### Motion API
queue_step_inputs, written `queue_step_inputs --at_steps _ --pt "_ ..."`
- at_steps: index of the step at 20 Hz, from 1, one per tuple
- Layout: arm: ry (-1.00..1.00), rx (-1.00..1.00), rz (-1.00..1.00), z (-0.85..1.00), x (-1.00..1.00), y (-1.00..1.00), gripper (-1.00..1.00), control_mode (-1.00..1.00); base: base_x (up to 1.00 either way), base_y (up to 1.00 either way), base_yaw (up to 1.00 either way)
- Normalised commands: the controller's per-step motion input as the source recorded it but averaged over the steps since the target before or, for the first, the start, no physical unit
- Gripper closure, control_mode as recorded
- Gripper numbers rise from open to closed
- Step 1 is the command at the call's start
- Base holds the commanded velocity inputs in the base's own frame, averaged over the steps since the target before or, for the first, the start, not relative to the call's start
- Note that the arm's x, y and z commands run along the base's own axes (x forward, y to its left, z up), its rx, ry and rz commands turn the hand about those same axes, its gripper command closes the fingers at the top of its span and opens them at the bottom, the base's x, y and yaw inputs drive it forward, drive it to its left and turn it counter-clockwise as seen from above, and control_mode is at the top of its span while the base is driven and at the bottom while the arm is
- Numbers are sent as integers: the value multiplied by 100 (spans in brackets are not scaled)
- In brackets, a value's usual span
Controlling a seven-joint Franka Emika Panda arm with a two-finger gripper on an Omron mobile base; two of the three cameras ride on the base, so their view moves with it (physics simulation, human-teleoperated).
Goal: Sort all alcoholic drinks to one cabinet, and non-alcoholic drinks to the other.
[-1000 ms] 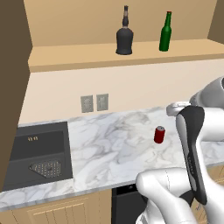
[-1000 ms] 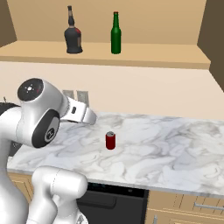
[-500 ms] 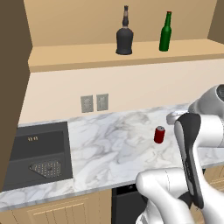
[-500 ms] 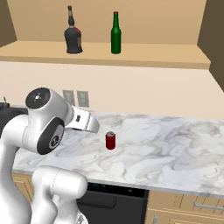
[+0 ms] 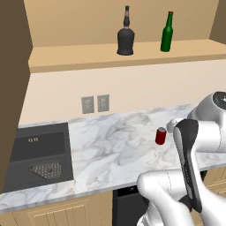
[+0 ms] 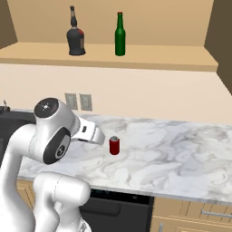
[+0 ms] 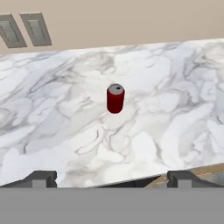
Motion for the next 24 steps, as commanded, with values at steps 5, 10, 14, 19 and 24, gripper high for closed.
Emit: queue_step_inputs --at_steps 5,10,14,19,24 --pt "3 0 0 -18 12 0 -100 -100 0 0 0" --pt "1 0 0 -19 21 0 -100 -100 0 0 0" --pt "0 0 0 -25 20 0 -100 -100 0 0 0" --pt "0 0 0 -25 14 -4 -100 -100 0 0 0" --pt "-1 0 0 -25 11 -5 -100 -100 0 0 0"
